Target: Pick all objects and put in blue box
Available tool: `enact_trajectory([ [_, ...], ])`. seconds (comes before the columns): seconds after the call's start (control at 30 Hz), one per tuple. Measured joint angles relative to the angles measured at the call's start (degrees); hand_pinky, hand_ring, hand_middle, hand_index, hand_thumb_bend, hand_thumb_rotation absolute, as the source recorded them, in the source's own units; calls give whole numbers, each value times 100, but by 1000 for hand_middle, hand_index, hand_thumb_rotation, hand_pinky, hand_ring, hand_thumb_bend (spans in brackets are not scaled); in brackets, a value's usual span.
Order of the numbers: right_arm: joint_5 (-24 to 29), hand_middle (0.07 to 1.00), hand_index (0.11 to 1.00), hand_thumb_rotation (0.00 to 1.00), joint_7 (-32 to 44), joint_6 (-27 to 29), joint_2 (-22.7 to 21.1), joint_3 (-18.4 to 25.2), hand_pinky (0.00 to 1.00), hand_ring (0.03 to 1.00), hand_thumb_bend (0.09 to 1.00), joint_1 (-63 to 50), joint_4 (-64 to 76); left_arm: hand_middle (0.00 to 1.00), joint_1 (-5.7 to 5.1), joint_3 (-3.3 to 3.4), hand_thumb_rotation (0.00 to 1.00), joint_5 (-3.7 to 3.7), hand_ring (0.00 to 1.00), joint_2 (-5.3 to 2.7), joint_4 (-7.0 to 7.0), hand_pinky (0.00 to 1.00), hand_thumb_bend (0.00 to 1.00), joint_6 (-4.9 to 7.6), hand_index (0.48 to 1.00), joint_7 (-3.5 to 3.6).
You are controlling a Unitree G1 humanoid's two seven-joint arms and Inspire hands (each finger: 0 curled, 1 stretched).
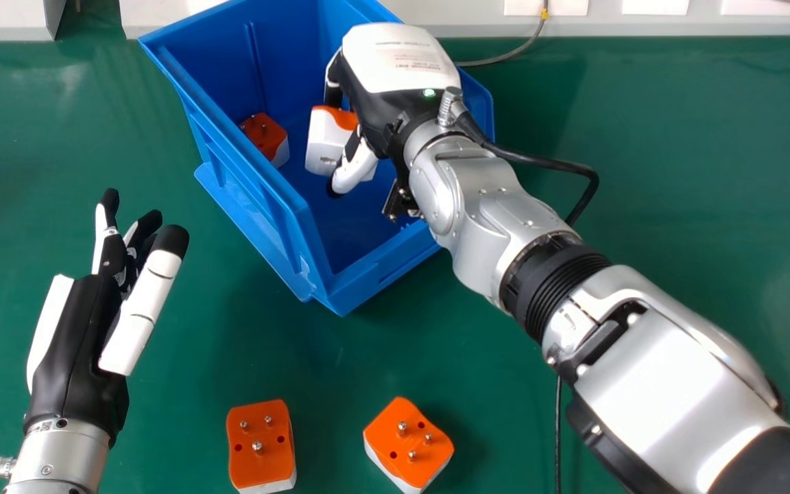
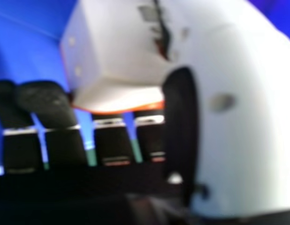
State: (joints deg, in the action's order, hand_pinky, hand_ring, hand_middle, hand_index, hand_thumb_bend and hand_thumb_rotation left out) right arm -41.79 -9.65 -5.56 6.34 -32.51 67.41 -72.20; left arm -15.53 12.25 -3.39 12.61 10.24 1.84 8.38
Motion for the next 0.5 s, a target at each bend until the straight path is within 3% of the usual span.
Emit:
enact_trajectory([
  [0.17, -70, 961, 959, 573, -11, -11, -44, -169, 921, 955, 595, -29, 11, 965, 6, -13, 861, 5, 956, -35, 7, 944, 736, -2, 989, 0],
  [0.5, -85, 997, 997, 664, -157, -26, -54, -195, 994, 997, 578, -88, 96, 969, 71, -37, 859, 57, 959, -45, -6, 948, 741, -3, 988, -28],
])
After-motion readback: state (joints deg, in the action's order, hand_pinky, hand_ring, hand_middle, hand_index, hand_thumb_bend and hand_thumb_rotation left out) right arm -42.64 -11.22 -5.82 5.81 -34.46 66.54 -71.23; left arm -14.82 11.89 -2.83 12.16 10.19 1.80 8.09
